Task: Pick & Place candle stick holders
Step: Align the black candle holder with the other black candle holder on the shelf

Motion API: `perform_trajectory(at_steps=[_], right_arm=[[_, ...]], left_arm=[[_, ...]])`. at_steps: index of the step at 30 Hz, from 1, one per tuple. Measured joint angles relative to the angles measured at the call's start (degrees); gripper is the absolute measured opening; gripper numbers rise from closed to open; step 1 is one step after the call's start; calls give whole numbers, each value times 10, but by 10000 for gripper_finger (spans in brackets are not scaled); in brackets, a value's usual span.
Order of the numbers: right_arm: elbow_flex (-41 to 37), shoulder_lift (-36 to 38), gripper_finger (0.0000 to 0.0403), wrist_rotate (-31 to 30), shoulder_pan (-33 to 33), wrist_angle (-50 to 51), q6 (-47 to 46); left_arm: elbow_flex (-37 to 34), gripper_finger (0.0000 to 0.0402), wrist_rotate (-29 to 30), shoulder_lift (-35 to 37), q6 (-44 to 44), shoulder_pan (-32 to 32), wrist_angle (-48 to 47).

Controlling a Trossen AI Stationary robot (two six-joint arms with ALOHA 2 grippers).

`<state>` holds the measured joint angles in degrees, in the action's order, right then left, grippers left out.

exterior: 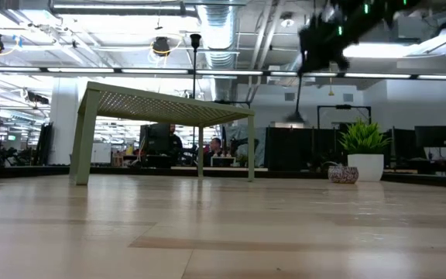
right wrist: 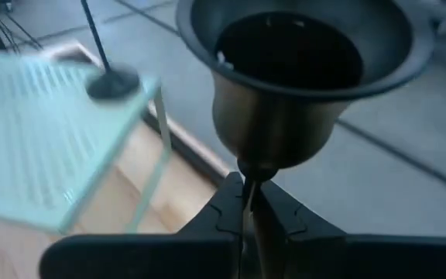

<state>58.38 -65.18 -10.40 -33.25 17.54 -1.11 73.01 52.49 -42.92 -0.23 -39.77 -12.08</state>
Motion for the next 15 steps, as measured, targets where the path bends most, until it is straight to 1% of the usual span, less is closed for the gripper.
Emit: perform_trajectory(at_steps=[4, 8, 11, 15], right_arm=[[134, -36, 2, 0, 36, 56, 16], [250, -105, 1, 5, 92, 83, 31], [318, -163, 1, 16, 135, 89, 44], [379, -244, 1, 40, 181, 92, 47]], left_arm=[[0, 22, 0, 0, 0, 0, 0], [0, 20, 0, 0, 0, 0, 0], [0, 17, 0, 0, 0, 0, 0], [0, 13, 0, 0, 0, 0, 1]])
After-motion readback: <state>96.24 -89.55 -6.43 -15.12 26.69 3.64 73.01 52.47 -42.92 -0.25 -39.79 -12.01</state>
